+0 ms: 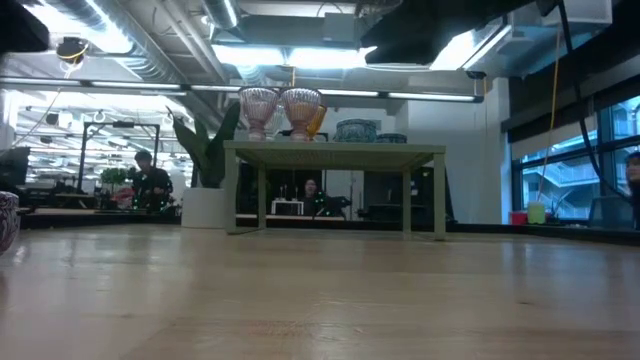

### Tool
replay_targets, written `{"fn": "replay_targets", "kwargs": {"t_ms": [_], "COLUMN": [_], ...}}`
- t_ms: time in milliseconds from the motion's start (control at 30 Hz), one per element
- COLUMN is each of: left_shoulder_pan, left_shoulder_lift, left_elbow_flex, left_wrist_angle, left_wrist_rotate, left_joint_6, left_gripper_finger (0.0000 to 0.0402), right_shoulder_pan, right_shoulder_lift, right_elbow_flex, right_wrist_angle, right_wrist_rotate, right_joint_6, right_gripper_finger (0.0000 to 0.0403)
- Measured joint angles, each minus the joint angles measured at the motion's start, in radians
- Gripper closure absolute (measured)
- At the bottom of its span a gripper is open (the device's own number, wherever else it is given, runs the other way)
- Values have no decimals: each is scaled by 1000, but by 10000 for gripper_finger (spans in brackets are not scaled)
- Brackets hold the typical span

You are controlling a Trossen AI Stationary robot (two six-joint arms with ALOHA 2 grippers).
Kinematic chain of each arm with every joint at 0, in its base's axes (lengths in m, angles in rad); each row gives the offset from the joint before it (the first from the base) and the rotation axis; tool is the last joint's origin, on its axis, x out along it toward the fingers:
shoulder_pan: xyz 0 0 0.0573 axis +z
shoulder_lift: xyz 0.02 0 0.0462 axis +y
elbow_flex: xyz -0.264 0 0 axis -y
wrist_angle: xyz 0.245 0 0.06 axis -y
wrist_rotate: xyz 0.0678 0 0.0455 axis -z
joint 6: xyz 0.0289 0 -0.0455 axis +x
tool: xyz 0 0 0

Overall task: Pick & Place candle stick holders
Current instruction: Put the red scented candle on the shelf

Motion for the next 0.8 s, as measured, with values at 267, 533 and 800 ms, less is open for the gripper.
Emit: {"fn": "replay_targets", "kwargs": {"t_ms": [267,533,800], "left_shoulder_pan": [63,83,128], "left_shoulder_lift": [86,175,201], "left_elbow_flex": [0,0,0], "left_wrist_angle": [23,47,51], "left_wrist_rotate": [128,165,165], "left_joint_6": [-10,70,166], "left_gripper_finger": [80,79,79], "right_shoulder_pan": [0,0,0], "right_shoulder_lift": [0,0,0], "right_elbow_flex": [0,0,0], "right_wrist_angle": [24,56,75], "right_wrist_rotate": [0,0,0], "right_joint_6": [-38,-62,-62], "right_gripper_finger": [47,47,47]}}
